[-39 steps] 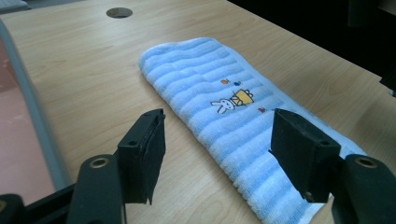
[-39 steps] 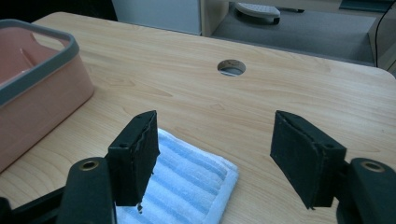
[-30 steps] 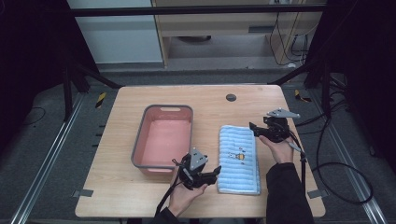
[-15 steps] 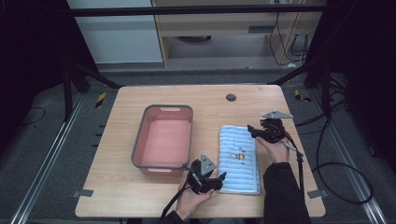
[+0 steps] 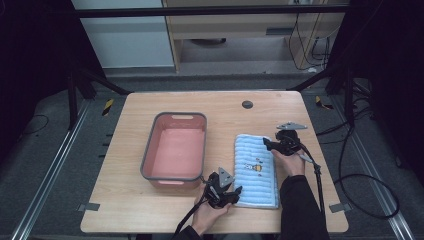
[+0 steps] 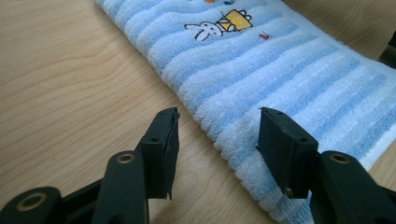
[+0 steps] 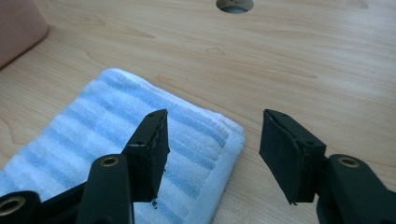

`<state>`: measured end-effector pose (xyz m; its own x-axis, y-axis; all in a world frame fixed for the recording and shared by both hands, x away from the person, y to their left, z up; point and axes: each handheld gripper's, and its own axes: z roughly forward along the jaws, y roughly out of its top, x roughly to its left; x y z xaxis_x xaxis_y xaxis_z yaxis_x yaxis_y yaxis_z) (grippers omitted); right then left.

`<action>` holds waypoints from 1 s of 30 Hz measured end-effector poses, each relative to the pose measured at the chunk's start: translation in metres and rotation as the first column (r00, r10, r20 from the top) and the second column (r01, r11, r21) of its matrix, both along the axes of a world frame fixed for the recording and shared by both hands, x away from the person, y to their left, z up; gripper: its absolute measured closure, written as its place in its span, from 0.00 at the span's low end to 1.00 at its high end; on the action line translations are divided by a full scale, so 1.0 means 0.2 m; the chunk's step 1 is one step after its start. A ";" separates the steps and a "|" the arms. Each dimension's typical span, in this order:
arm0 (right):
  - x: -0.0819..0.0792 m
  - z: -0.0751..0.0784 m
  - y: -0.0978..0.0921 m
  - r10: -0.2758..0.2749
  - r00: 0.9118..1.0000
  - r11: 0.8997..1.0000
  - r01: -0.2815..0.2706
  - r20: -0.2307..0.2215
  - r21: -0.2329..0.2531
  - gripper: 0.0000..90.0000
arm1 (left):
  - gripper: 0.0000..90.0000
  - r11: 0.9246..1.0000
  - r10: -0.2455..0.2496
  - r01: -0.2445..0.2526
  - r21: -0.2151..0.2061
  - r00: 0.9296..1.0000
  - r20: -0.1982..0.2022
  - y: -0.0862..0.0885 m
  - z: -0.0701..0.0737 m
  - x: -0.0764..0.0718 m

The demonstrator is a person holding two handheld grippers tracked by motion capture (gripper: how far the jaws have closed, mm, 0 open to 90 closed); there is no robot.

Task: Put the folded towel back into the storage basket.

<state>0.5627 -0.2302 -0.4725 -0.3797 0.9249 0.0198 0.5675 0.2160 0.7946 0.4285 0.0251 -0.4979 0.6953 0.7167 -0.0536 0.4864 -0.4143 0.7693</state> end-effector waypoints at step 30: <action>0.02 -0.14 -0.01 0.011 0.995 1.000 -0.009 -0.103 0.020 0.70 | 0.80 1.000 0.006 -0.007 -0.010 0.999 -0.050 -0.04 -0.03 -0.02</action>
<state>0.5676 -0.2319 -0.5012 -0.3838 0.9201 0.0778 0.6448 0.2068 0.7358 0.4243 0.0180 -0.5030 0.6869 0.7204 -0.0960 0.5272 -0.4030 0.7481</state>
